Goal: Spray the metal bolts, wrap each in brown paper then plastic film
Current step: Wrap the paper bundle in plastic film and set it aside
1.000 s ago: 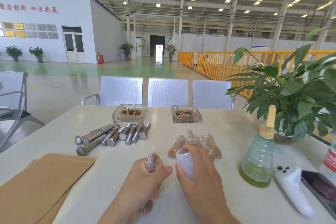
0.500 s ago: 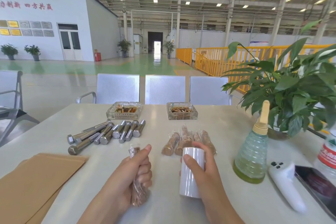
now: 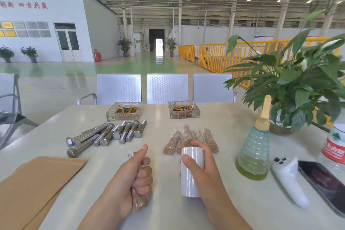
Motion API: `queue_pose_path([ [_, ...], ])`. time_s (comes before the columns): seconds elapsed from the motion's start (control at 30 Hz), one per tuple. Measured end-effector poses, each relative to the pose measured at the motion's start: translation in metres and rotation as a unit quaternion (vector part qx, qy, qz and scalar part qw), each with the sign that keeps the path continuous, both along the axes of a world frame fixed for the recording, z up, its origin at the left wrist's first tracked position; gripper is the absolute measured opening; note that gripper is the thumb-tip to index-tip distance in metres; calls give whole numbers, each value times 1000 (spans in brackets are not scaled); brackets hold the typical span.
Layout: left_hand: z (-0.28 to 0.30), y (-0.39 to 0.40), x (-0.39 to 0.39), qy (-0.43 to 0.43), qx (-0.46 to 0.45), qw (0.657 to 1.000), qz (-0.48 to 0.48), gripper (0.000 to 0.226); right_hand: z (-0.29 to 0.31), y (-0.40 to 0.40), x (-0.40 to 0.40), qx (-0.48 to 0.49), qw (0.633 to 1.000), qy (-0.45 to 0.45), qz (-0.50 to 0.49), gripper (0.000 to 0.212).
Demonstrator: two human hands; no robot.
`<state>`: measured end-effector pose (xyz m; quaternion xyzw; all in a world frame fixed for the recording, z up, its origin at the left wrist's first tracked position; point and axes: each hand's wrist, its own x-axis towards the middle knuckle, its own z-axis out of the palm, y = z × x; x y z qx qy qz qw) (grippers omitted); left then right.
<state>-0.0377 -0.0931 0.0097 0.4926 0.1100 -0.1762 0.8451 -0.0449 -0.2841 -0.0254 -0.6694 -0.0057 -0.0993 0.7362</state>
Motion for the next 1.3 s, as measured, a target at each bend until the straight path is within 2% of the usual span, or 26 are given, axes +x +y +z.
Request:
queue_pose_path([
  [0.1, 9, 12, 12, 9, 1, 999, -42, 19, 1, -2, 0, 28, 999, 20, -1, 55],
  [0.2, 12, 20, 37, -43, 131, 990, -38, 15, 5, -4, 1, 67, 996, 55, -4, 49],
  [0.3, 11, 14, 71, -106, 327, 939, 15, 20, 11, -7, 4, 96, 992, 76, -7, 31],
  [0.37, 8, 6, 100, -122, 431, 892, 67, 29, 13, -9, 5, 101, 991, 85, -3, 27],
  [0.47, 8, -13, 135, -142, 527, 833, 89, 18, 12, -12, 9, 116, 989, 88, 9, 31],
  [0.5, 7, -19, 142, -147, 533, 829, 85, 17, 11, -12, 10, 121, 988, 90, 14, 35],
  [0.6, 2, -36, 151, -170, 497, 850, 38, 54, 8, -14, 18, 132, 987, 92, 21, 57],
  [0.63, 0, -41, 149, -194, 493, 848, 25, 53, 6, -13, 20, 137, 987, 88, 15, 61],
  [0.7, -5, -48, 143, -260, 549, 795, -4, 22, 2, -13, 24, 138, 987, 76, -6, 65],
  [0.73, -7, -50, 138, -284, 573, 769, -13, 15, 1, -11, 24, 137, 988, 72, -11, 67],
  [0.77, -8, -51, 135, -297, 585, 754, -16, 22, 1, -10, 23, 138, 988, 70, -14, 69],
  [0.83, -7, -50, 128, -294, 588, 753, -37, 26, 1, -7, 21, 140, 988, 70, -19, 69],
  [0.97, 0, -37, 113, -306, 590, 739, -111, 27, 2, -7, 19, 156, 986, 64, 14, 50],
  [1.0, 1, -35, 108, -321, 587, 736, -109, 26, 3, -8, 18, 165, 984, 65, 22, 51],
  [1.07, 4, -36, 92, -381, 583, 717, -27, 19, 5, -8, 17, 175, 982, 66, 36, 53],
  [1.1, 7, -39, 82, -399, 558, 728, 17, 18, 6, -7, 17, 177, 981, 64, 41, 50],
  [1.13, 9, -43, 71, -400, 509, 762, 28, 18, 7, -7, 17, 173, 982, 62, 44, 45],
  [1.2, 11, -50, 50, -352, 395, 848, -26, 27, 5, -5, 18, 142, 988, 52, 44, 40],
  [1.3, 7, -53, 32, -302, 332, 892, -56, 50, 3, -2, 14, 95, 993, 34, 65, 47],
])
